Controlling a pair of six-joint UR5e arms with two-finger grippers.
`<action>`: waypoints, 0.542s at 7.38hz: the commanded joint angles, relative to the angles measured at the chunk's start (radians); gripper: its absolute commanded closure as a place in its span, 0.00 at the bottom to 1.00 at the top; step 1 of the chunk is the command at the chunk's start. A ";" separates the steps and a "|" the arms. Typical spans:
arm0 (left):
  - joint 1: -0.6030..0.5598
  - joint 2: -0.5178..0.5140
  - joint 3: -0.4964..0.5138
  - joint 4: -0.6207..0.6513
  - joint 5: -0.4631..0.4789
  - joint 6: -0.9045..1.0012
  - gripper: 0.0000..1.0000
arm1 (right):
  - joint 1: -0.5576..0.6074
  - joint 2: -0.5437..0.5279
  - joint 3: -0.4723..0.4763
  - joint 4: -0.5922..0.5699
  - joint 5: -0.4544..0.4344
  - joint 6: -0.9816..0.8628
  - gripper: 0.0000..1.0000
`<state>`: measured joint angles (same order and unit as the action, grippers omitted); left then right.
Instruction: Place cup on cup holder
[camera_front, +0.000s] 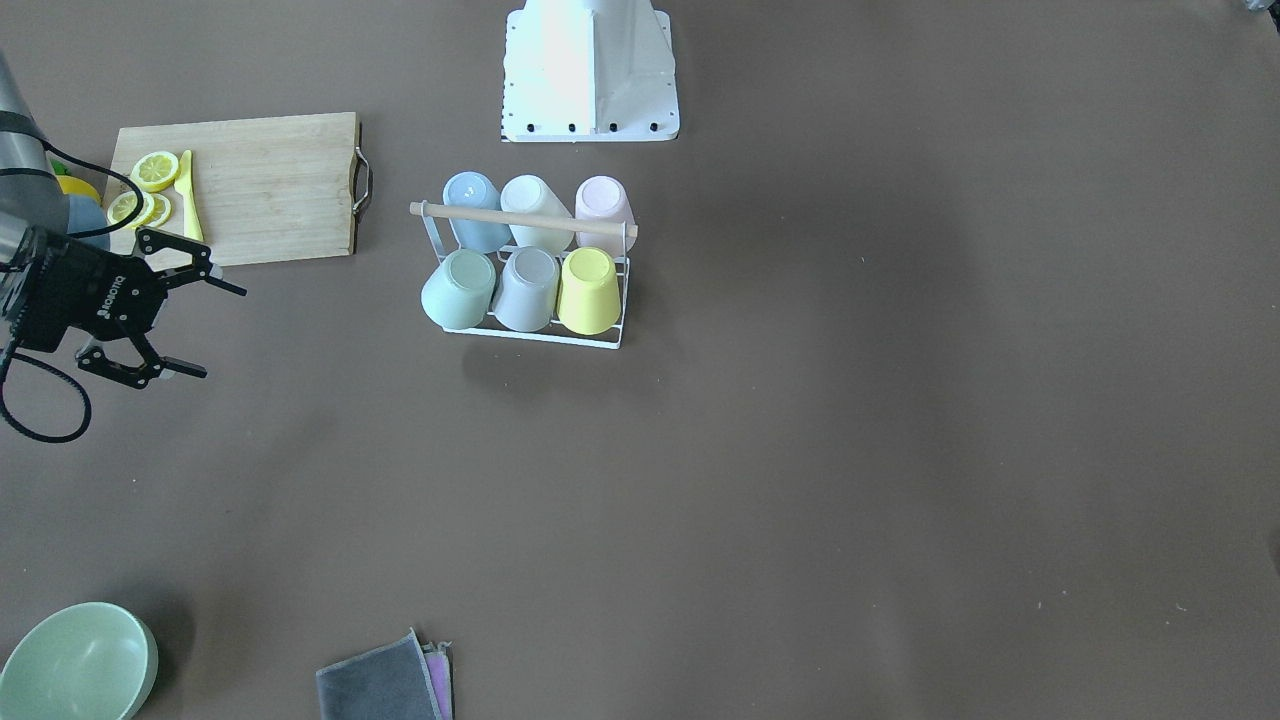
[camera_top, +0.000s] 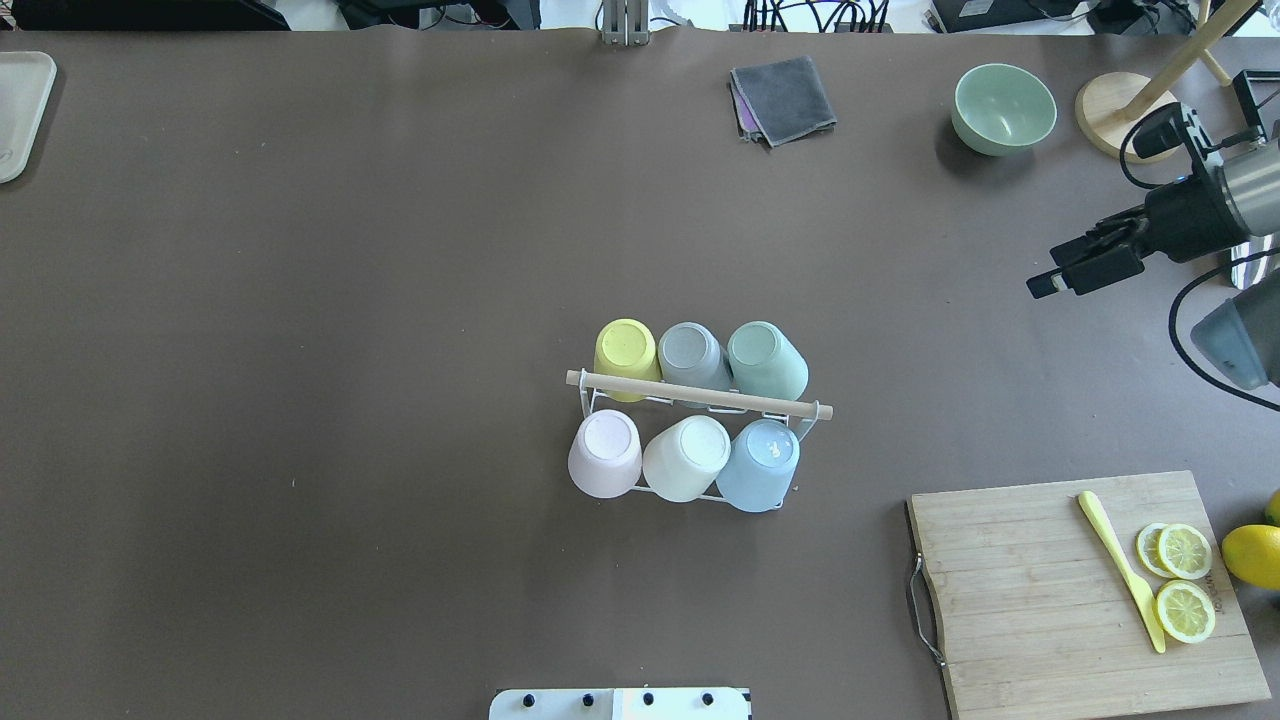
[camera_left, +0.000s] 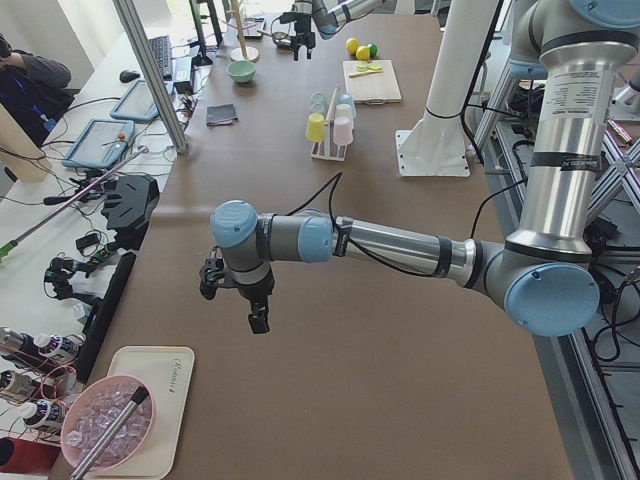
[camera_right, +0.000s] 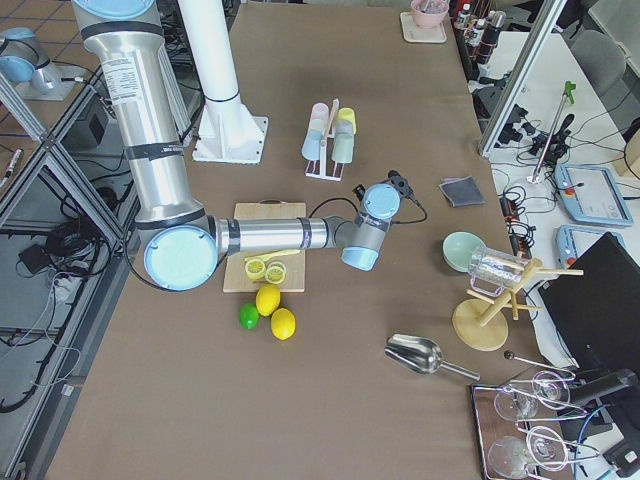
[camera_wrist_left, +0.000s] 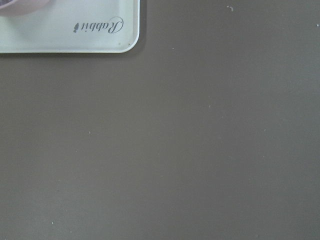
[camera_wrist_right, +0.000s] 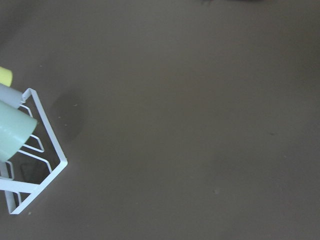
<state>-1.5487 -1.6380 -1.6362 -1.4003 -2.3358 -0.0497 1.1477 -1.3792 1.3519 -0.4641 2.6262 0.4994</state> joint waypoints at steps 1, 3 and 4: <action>-0.083 0.042 0.047 0.001 -0.057 0.189 0.01 | 0.068 -0.017 0.006 -0.283 -0.043 -0.048 0.00; -0.099 0.060 0.036 -0.006 -0.053 0.185 0.01 | 0.139 -0.041 0.044 -0.546 -0.156 -0.157 0.00; -0.099 0.058 0.032 -0.009 -0.053 0.192 0.01 | 0.179 -0.073 0.053 -0.639 -0.196 -0.189 0.00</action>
<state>-1.6419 -1.5827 -1.6013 -1.4057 -2.3881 0.1329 1.2764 -1.4197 1.3881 -0.9604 2.4876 0.3614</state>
